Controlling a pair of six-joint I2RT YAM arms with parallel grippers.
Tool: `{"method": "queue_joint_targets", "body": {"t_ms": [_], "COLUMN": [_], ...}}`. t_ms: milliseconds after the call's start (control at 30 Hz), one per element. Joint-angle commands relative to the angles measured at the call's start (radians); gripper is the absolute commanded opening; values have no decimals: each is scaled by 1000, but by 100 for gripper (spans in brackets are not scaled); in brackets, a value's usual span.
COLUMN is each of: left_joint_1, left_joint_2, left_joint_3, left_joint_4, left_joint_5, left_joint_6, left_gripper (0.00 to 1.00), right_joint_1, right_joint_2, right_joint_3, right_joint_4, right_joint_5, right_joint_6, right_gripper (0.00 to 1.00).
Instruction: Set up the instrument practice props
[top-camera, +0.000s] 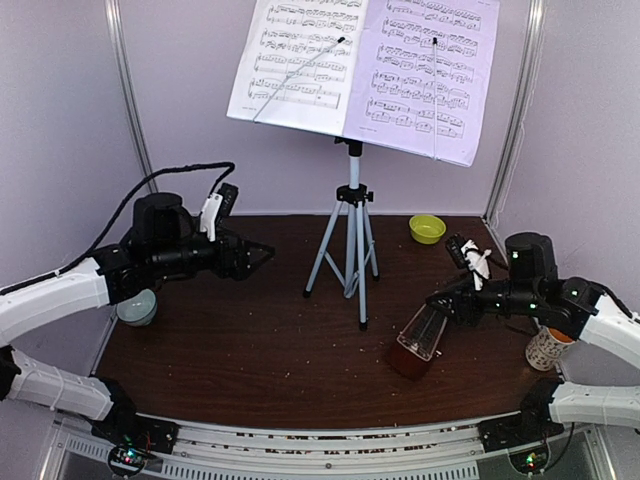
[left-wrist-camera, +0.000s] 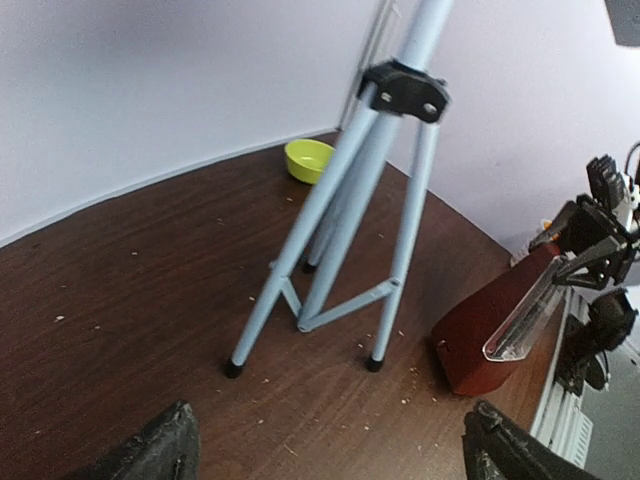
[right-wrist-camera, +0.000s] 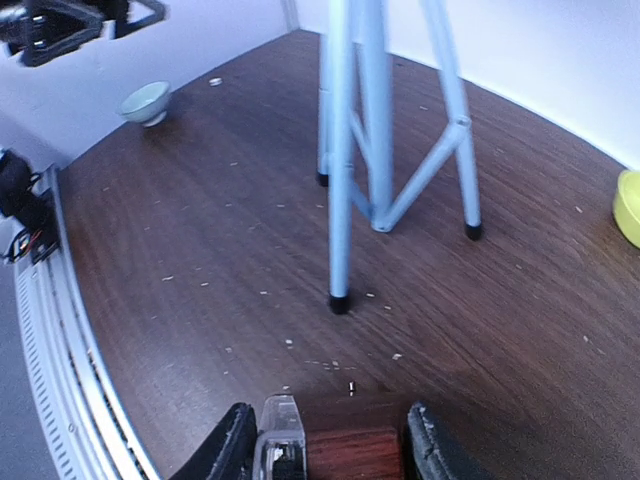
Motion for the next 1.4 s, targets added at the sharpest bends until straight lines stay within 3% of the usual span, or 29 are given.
{"method": "queue_joint_targets", "body": {"t_ms": [0, 233, 533, 700, 800, 1000, 1167, 1367], "left_joint_1": [-61, -196, -315, -430, -486, -576, -578, -594], "left_joint_2": [33, 11, 61, 164, 244, 355, 424, 607], "left_joint_3": [-44, -165, -262, -255, -242, -144, -218, -184], "left_joint_4": [132, 219, 296, 349, 414, 365, 695, 908], "left_joint_5": [113, 139, 97, 29, 11, -150, -135, -120], "left_joint_6": [97, 294, 440, 497, 485, 563, 515, 448], "left_gripper": [92, 91, 90, 91, 98, 98, 98, 98], "right_joint_1": [72, 256, 451, 486, 488, 490, 491, 491], "right_joint_2": [-42, -39, 59, 86, 81, 49, 21, -4], "right_joint_3": [22, 42, 76, 72, 67, 37, -4, -1], "right_joint_4": [134, 110, 45, 49, 50, 69, 107, 85], "right_joint_5": [-193, -146, -13, 22, 38, 63, 88, 101], "right_joint_6": [-148, -264, -431, -488, -510, -507, -498, -489], "right_gripper": [15, 13, 9, 8, 7, 6, 6, 6]}}
